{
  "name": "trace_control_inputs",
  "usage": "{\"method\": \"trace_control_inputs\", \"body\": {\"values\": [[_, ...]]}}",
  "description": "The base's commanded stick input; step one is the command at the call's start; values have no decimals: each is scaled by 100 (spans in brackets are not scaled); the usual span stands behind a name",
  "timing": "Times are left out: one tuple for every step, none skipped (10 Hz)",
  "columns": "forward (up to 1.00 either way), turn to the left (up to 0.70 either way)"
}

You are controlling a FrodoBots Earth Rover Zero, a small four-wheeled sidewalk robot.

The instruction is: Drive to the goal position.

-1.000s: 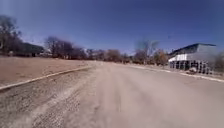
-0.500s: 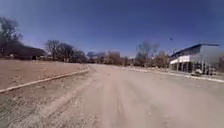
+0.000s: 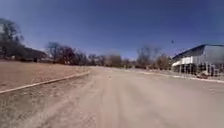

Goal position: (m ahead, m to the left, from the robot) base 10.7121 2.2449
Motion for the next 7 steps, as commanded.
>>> {"method": "trace_control_inputs", "body": {"values": [[100, 0], [100, 0], [100, 0], [100, 0], [100, 0], [100, 0], [100, 0]]}}
